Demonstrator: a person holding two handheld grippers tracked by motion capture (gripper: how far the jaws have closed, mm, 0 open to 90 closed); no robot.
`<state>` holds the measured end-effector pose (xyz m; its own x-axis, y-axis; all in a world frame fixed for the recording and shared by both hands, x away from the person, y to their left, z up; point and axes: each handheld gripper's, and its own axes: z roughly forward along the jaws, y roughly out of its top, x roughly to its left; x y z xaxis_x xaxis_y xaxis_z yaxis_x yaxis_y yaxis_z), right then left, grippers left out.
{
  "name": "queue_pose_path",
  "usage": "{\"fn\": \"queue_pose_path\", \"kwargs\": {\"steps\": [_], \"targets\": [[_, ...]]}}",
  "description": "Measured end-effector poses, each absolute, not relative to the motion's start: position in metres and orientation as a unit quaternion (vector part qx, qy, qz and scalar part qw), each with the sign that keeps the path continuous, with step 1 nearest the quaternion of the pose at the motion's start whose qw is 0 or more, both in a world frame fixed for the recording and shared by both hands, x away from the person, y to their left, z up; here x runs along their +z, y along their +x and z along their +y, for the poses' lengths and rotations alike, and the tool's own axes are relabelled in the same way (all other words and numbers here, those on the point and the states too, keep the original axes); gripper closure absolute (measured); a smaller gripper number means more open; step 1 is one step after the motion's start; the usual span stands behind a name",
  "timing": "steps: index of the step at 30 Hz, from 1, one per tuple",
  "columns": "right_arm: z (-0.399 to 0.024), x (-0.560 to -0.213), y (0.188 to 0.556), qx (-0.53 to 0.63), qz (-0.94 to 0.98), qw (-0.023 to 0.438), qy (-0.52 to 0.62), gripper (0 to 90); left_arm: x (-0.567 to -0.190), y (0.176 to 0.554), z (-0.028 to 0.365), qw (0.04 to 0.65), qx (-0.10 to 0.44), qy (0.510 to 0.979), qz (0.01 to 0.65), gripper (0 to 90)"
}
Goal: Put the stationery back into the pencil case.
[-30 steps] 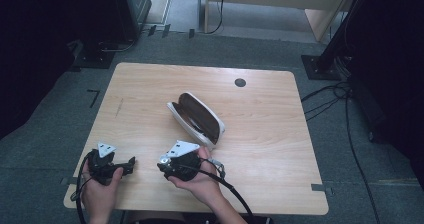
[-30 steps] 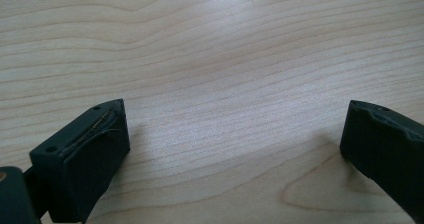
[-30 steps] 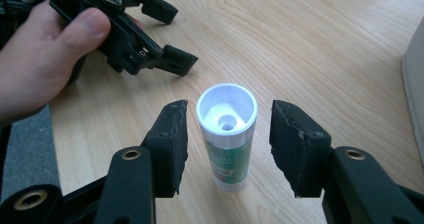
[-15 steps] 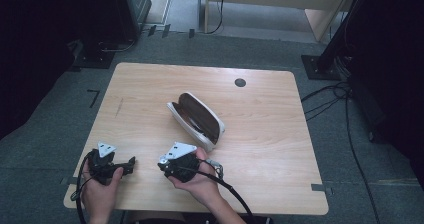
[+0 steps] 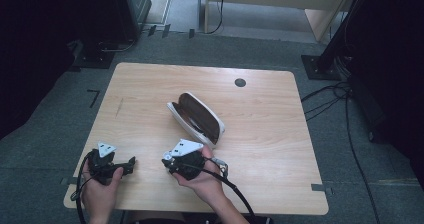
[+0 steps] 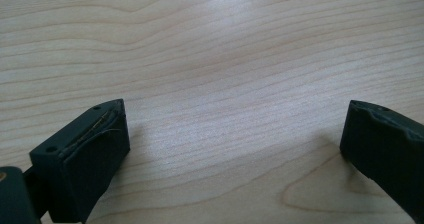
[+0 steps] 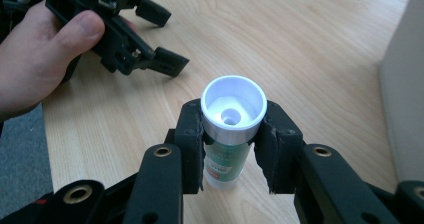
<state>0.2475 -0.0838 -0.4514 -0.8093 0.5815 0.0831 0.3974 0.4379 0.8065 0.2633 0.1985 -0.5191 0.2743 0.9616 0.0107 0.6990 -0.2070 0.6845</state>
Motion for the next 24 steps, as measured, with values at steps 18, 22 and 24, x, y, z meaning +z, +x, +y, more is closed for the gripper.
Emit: {"fn": "queue_pose_path", "kwargs": {"steps": [18, 22, 24], "targets": [[-0.110, -0.428, 0.256, 0.463, 0.818, 0.120, 0.319, 66.0, -0.519, 0.263, 0.199, 0.291, 0.225, 0.744, 0.558, 0.0], [-0.115, -0.421, 0.257, 0.468, 0.812, 0.125, 0.324, 66.0, -0.519, 0.263, 0.199, 0.290, 0.226, 0.744, 0.558, 0.0], [-0.118, -0.419, 0.257, 0.470, 0.810, 0.129, 0.327, 66.0, -0.519, 0.263, 0.199, 0.290, 0.225, 0.744, 0.558, 0.0]]}}
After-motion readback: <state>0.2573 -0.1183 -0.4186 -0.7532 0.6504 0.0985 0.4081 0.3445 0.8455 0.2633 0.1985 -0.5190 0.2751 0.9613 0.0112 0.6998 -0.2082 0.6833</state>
